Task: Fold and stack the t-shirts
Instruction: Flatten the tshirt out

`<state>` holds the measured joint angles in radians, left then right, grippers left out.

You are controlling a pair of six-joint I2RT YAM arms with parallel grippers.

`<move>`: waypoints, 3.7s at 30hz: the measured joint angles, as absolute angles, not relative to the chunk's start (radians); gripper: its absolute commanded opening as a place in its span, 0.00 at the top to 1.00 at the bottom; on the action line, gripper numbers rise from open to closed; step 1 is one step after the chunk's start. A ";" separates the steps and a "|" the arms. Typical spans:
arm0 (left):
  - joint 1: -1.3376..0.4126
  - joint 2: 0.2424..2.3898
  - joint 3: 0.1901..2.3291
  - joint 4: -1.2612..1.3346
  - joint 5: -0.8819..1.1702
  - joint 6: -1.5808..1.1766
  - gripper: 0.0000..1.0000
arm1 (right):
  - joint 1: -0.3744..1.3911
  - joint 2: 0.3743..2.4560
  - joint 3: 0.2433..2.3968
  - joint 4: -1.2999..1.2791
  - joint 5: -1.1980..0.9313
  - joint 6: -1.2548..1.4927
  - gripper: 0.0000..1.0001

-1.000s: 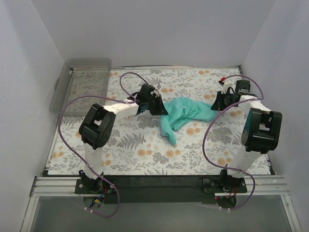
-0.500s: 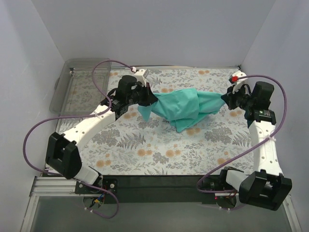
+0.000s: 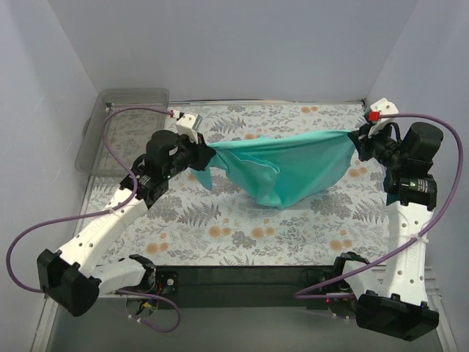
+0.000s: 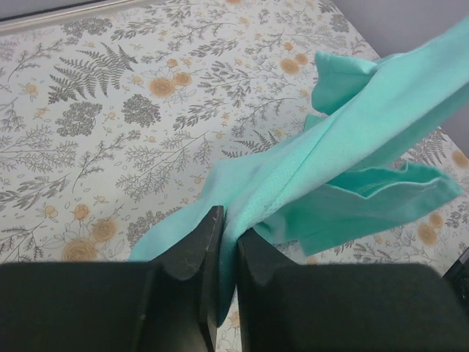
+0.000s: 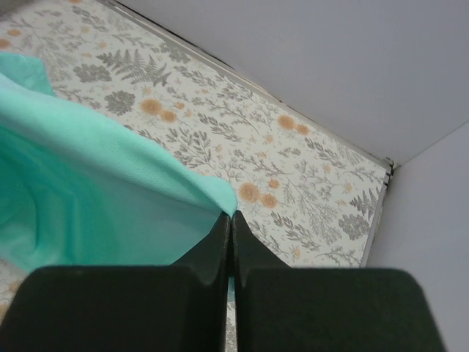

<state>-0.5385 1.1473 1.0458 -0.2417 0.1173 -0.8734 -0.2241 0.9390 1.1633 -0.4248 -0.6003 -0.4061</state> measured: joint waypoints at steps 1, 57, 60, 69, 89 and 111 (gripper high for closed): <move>-0.537 1.127 1.032 -0.236 0.123 -0.866 0.82 | -0.225 0.939 1.183 -0.432 -0.619 -0.398 0.99; -0.685 1.401 0.769 -0.008 0.422 -1.029 0.39 | -0.217 0.962 0.877 -0.917 -0.677 -0.848 0.32; -0.685 1.348 0.738 -0.015 0.396 -1.030 0.39 | -0.217 1.032 0.868 -0.862 -0.646 -0.731 0.33; -0.685 1.250 0.638 -0.028 0.342 -1.072 0.39 | -0.214 1.125 0.853 -0.730 -0.519 -0.567 0.41; -0.685 1.146 0.565 -0.059 0.217 -1.142 0.37 | -0.157 1.237 0.859 -0.646 -0.530 -0.477 0.99; -0.685 1.270 0.679 0.151 0.304 -0.605 0.31 | -0.155 1.122 1.530 -0.606 -0.659 -0.373 0.99</move>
<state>-0.6846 1.2697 0.6792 0.1513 0.3038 -0.6048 -0.1551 1.1221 1.5299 -0.6060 -0.6594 -0.3725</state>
